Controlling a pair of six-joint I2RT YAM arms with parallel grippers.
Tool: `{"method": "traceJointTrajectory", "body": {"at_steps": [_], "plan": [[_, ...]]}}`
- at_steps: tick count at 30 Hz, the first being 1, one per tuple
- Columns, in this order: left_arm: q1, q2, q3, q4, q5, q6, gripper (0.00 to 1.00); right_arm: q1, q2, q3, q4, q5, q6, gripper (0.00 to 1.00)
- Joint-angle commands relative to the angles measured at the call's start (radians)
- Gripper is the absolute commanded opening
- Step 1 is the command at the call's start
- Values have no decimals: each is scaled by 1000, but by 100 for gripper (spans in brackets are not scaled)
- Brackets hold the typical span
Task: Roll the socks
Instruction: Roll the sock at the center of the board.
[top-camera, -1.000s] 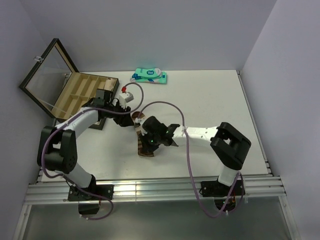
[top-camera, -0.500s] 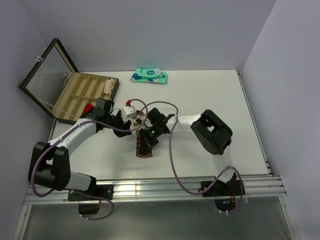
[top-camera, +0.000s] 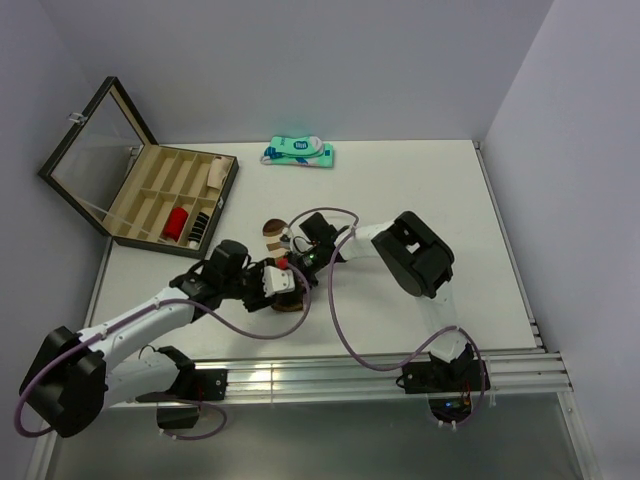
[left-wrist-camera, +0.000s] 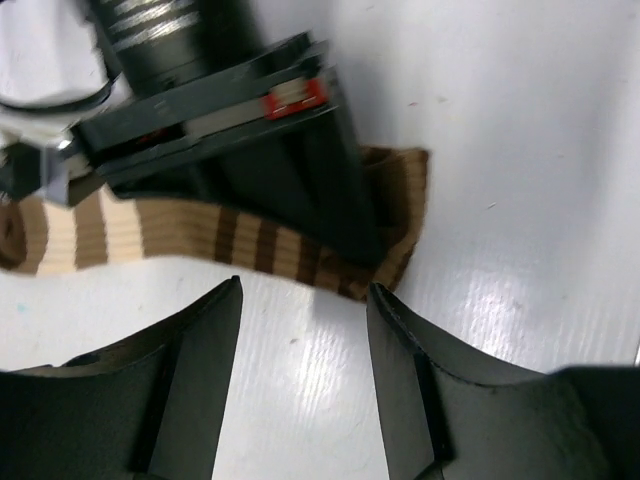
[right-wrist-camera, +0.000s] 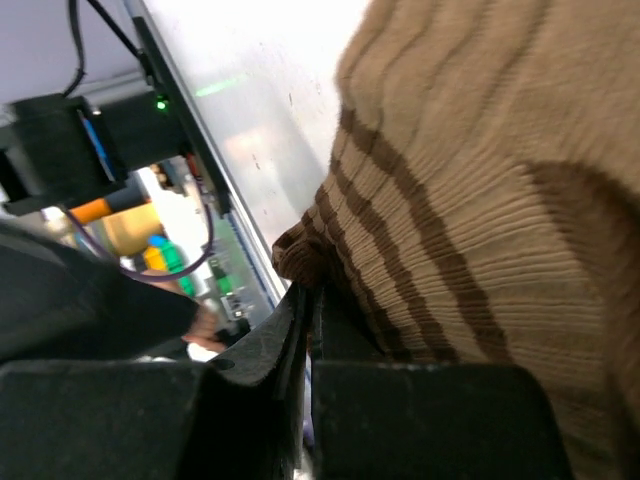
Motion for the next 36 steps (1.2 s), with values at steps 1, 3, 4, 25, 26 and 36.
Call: {"method": "traceJointTrajectory", "body": {"at_steps": [1,3,4,25,26,36], "plan": [[-73,-19,-38,109,-78,11,59,-14,36,16,44,25,41,1],[-100,-10,-39,113,-79,4,59,-18,42,9,62,12,58,1],[-106,-2,-44,115,-82,6,59,-18,42,5,68,12,59,1],[-251,85,-90,257,-142,-15,58,-35,66,4,48,21,58,1],[-254,90,-90,261,-142,-15,58,-34,66,2,48,21,58,1],[-263,183,-32,225,-153,0,56,-37,65,-4,51,16,56,1]]}}
